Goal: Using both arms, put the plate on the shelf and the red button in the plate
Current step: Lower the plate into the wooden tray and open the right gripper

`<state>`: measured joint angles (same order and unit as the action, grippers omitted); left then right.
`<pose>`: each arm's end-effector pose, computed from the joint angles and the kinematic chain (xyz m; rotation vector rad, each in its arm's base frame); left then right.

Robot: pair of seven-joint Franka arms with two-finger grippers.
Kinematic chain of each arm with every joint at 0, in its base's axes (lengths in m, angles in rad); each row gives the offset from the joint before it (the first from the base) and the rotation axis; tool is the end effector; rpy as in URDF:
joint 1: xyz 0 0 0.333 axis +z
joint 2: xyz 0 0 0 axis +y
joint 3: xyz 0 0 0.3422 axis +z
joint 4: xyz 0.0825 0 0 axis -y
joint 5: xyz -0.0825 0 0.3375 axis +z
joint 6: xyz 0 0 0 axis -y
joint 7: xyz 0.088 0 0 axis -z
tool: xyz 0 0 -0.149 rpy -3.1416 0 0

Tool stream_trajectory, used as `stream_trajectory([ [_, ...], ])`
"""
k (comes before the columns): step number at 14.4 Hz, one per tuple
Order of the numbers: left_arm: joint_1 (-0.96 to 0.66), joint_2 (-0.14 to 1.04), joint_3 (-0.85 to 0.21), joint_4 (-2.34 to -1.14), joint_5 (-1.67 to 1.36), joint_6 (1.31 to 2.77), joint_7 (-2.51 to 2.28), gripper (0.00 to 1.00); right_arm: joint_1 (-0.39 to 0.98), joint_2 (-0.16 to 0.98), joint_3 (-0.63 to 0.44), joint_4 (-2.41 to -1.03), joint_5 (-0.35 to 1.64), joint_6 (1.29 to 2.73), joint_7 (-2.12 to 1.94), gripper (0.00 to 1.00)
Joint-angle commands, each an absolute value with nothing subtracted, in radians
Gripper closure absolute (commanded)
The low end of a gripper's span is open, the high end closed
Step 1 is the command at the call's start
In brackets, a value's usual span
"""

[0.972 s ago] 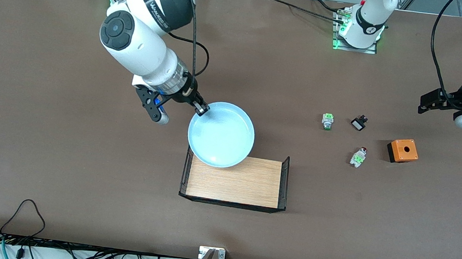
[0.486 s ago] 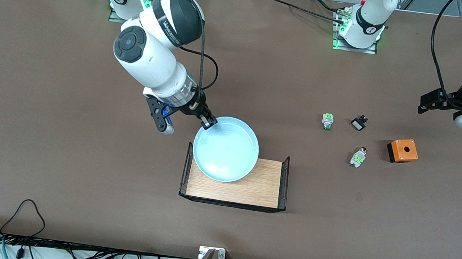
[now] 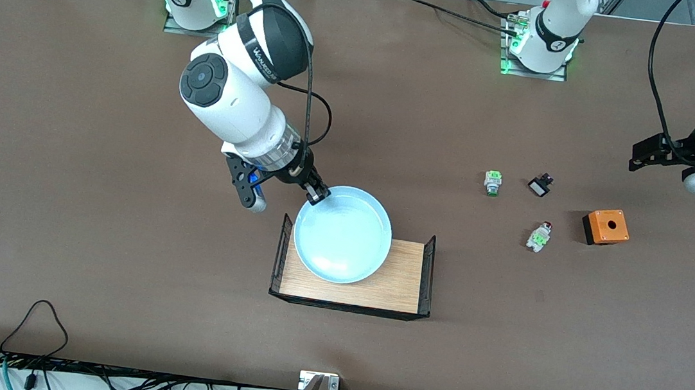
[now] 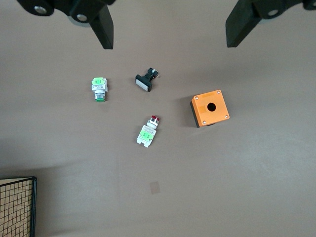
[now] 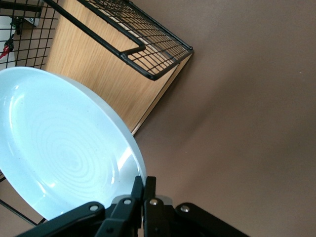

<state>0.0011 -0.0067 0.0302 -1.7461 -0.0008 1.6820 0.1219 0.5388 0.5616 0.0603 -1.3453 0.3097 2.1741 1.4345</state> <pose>0.5058 0.0158 0.5466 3.1317 -0.1418 -0.0896 0.5903 0.4181 0.4293 -2.4185 1.3079 0.1701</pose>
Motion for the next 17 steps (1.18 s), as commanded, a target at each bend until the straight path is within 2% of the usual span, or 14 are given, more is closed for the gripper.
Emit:
stream_trajectory([
  [1,0.005,0.006,0.029,-1.715,0.017,1.658,0.138,0.00,0.552,0.618,0.048,-1.281,0.322,2.190,1.448,1.00],
  [6,0.005,0.006,0.029,-1.715,0.015,1.658,0.138,0.00,0.554,0.652,0.049,-1.281,0.322,2.261,1.447,1.00],
  [17,0.006,0.006,0.031,-1.715,0.015,1.658,0.138,0.00,0.566,0.689,0.044,-1.281,0.318,2.306,1.439,1.00],
])
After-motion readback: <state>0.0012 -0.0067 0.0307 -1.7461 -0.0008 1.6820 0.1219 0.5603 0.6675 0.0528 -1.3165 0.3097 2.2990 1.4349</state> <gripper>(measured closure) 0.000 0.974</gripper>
